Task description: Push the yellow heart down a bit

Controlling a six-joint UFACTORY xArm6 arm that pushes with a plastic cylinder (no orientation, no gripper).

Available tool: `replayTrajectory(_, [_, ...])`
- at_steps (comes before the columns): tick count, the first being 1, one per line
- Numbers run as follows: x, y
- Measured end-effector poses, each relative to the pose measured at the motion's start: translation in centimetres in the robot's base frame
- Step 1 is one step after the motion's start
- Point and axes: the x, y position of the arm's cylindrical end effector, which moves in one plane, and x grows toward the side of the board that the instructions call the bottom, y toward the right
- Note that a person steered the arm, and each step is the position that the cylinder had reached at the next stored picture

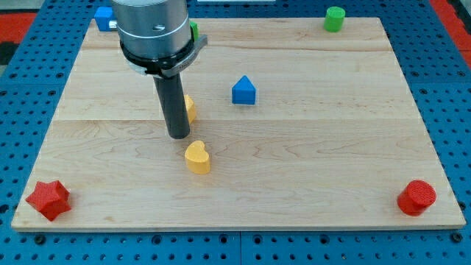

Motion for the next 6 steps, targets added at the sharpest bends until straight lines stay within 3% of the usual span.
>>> replayTrajectory(4, [3.4,3.4])
replayTrajectory(6, [5.4,7.7])
